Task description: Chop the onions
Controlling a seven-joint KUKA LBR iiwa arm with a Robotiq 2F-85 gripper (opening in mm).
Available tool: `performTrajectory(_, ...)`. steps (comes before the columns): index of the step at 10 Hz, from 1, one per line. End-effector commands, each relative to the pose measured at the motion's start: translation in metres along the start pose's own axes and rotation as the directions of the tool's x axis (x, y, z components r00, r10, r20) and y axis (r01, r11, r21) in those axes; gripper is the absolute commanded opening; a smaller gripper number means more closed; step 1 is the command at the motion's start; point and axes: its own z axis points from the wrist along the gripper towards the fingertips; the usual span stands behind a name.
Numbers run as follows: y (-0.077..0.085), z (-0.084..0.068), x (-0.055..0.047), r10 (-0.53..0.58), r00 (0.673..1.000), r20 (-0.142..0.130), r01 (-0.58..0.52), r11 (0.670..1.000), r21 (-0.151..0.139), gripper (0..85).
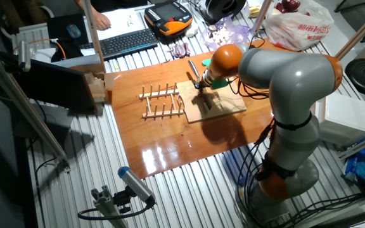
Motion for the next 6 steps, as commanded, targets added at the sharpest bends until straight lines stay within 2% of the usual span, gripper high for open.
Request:
performTrajectory(1, 0.0, 0.004, 0.001, 0.001, 1.0, 0.005, -0.001, 1.0, -0.004, 0.0)
performTrajectory(3, 0.001, 0.003, 0.001, 0.002, 1.0, 0.009, -0.002, 1.0, -0.004, 0.0)
performTrajectory(5, 0.002, -0.025, -0.01, 0.006, 0.999, -0.039, -0.006, 1.0, 0.004, 0.0)
performTrajectory(6, 0.003, -0.036, -0.014, 0.018, 0.998, -0.055, -0.018, 1.0, -0.001, 0.0)
